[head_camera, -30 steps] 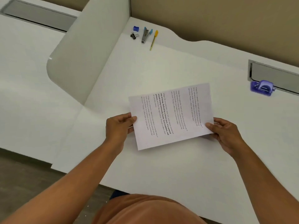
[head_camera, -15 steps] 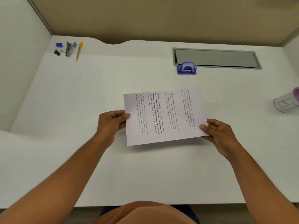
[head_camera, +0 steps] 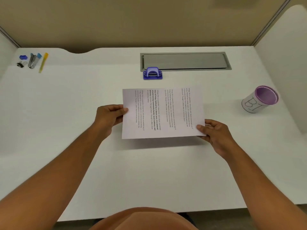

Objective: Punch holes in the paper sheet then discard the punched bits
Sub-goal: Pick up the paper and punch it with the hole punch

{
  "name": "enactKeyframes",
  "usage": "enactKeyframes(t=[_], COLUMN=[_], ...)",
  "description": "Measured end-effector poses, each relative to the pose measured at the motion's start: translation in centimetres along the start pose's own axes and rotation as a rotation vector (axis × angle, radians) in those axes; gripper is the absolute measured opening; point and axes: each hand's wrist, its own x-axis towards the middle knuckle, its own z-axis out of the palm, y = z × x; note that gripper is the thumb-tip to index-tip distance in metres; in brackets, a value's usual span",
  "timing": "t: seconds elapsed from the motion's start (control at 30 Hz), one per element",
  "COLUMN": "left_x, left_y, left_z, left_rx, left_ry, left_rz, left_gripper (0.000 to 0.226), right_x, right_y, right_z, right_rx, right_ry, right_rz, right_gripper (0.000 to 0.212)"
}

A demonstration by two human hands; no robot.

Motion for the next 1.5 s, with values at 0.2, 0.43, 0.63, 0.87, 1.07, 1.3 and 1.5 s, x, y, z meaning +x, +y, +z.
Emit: enactKeyframes(t=[0.2,0.43,0.63,0.87,1.07,1.3,1.5], left_x=[1.9,2.8,0.5,-5.1,-2.3,0.9,2.0], left_y=[1.1,1.4,-1.5,-6.3,-3.9,-2.8,-3.3], left_z=[1.7,2.2,2.0,9.0,13.7,15.0,15.3], left_rx=[0.023,-0.013,-0.457,-0.577,-0.624,-0.767,-0.805], left_ry=[0.011,-0.009,-0.013,-0.065,-0.004,0.251,0.290], left_rz=[0.003,-0.065,-0.194,-0.148,-0.106,-0.243,-0.239], left_gripper=[0.029,0.032,0.084,0.109,0.061,0.056,0.056], right_x=[2.6,5.2,6.9,8.1,8.6,9.9,10.9], right_y=[-0.2,-0.7,-1.4,-1.0,-0.7,-1.1,-1.0], right_z=[-0.6,-0.5,0.7,2.7,4.0,4.6,4.7], right_rx=[0.014,0.014,0.057,0.069,0.050,0.032,0.010], right_ry=[0.008,0.000,-0.025,-0.025,-0.004,-0.009,0.011], right_rz=[-0.013,-0.004,-0.010,-0.009,-0.008,-0.019,0.007], right_gripper=[0.027,0.033,0.031,0.033,0.029,0.024,0.027])
